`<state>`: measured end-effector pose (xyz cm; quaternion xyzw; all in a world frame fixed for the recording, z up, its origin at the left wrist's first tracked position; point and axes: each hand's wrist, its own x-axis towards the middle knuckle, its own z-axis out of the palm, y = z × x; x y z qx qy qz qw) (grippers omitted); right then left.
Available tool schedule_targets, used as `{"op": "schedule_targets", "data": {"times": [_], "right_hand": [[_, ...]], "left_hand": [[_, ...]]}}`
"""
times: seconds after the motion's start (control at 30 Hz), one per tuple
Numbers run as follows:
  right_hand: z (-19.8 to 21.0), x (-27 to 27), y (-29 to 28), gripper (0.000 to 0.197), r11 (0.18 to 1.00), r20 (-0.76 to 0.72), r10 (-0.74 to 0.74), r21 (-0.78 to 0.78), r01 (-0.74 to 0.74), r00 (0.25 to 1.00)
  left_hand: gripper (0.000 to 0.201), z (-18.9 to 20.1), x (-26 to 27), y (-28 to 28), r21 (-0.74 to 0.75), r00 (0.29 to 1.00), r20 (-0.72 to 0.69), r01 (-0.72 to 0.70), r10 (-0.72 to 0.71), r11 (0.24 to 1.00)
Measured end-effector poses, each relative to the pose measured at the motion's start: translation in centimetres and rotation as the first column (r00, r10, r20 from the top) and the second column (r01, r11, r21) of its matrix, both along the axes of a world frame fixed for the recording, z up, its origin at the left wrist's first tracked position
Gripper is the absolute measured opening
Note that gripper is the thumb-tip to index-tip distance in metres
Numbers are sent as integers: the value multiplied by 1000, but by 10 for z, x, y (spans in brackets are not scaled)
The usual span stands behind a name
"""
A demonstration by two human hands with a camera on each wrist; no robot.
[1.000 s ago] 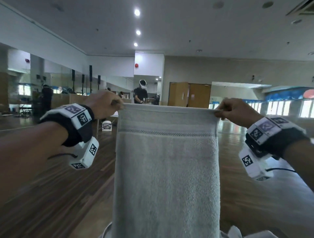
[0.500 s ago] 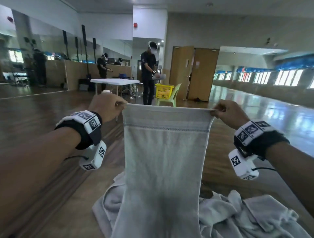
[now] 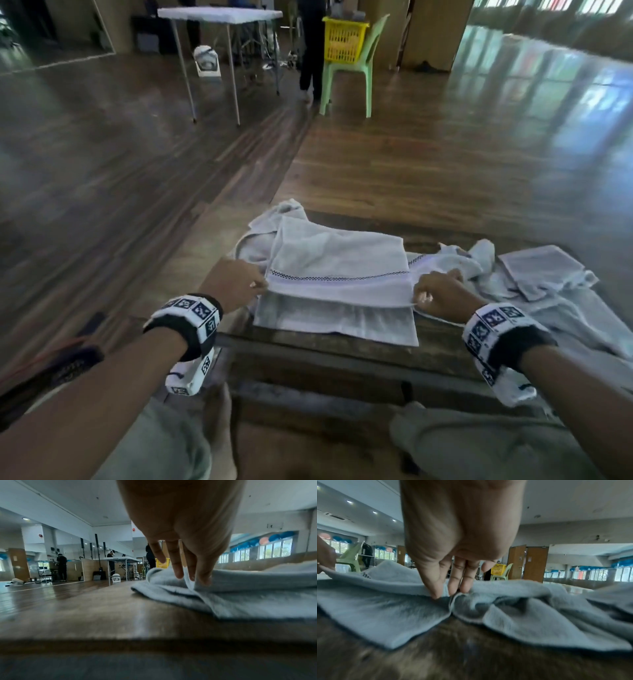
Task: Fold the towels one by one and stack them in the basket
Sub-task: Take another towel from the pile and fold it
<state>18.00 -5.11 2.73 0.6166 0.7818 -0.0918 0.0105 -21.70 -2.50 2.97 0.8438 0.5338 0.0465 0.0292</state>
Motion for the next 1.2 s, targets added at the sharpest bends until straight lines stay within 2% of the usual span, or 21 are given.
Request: {"op": "schedule_targets", "data": {"times": [0.07,0.17,0.23,0.37,0.47,0.57,0.63,0.77,0.97,1.2], "right_hand": [[-22,-3,-9,24,999,49,-28,18,27,998],[-45,-2,-13,8,998,-21,-54,44,55,998],[-53,1,-15,8,989,-24,-94,113,96,995],[-45,5,-23,5,960,-204,-72,249,123,976],[-34,4,-38,8,927,-149,-6,369,61,989],[-41,1,-50,6,969,-93,8,245,15,996],[-50,-2,-54,7,984,-20,13,180,-9,1000],[-56,-3,-55,9,984,-36,13,181,-6,999],[-46,-2,-56,6,973,-22,15,233,-9,1000],[-50,-2,-57,22,993,55,74,86,-78,996]], "left_hand": [[19,-20,-1,-10,-32,1000,6,9,-9,999],[29,-42,-5,-15,-24,999,26,39,-39,999],[32,-45,-7,-14,4,998,53,45,-45,999],[6,-38,-13,-14,124,989,145,15,-33,992],[7,-44,-18,-23,175,988,114,78,-99,981],[15,-56,-21,-34,160,986,38,153,-161,975],[17,-61,-21,-39,151,990,59,121,-131,981],[18,-63,-20,-42,102,993,86,70,-79,992],[12,-63,-18,-41,192,993,82,62,-79,979],[11,-70,-19,-42,140,988,67,130,-140,982]]}}
